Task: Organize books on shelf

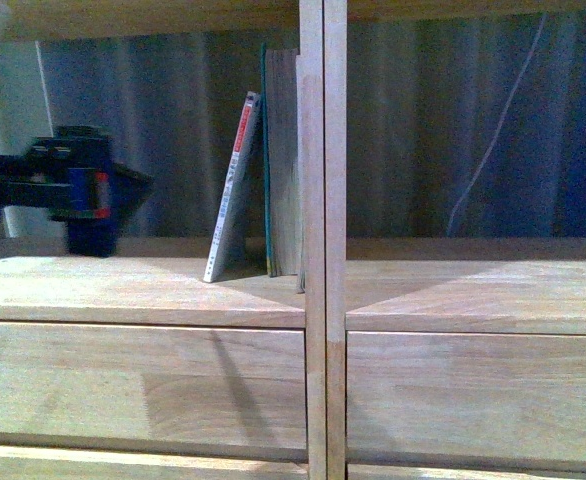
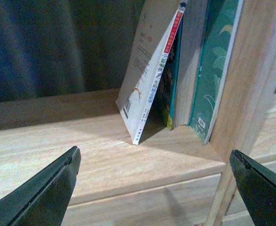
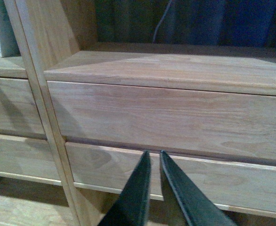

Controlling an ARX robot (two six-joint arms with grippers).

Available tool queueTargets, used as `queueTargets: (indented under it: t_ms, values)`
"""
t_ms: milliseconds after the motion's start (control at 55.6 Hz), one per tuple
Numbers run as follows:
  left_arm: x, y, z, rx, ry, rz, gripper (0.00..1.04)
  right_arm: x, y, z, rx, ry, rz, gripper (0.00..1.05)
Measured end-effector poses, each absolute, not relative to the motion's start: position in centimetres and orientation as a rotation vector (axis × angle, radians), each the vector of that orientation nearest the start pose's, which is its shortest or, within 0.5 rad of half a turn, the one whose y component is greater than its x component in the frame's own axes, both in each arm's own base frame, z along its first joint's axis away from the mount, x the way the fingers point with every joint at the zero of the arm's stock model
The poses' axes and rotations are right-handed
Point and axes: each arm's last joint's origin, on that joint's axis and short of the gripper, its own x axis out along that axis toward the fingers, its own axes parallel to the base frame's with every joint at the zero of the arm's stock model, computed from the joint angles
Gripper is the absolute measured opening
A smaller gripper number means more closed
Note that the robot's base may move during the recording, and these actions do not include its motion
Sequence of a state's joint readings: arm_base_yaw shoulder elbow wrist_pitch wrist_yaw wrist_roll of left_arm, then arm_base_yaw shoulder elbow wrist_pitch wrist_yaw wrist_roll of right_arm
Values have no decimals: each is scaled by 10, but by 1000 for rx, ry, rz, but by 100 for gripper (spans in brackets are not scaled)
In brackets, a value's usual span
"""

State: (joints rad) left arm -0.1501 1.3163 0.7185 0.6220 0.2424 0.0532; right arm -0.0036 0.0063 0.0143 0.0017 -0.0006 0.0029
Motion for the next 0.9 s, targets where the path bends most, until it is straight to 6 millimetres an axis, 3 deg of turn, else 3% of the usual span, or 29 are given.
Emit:
queueTargets:
  t_ms: [144, 234, 378, 486, 576, 900]
  values:
    - [231, -10, 259, 47, -59, -388, 97, 97, 0, 168, 3, -10, -3, 53]
    - [186, 22, 233, 36, -67, -381, 97, 97, 0, 168, 2, -10, -3, 75]
    - [150, 40, 192, 46, -47, -367, 97, 97, 0, 168, 3, -10, -3, 98]
    - [134, 45, 157, 9, 36, -365, 97, 97, 0, 168, 3, -10, -3, 98]
    - [131, 49, 151, 0, 58, -371, 96, 97, 0, 168, 3, -10, -3, 98]
    - [117, 24, 170, 22, -46, 6, 41, 97, 0, 168, 3, -10, -3, 98]
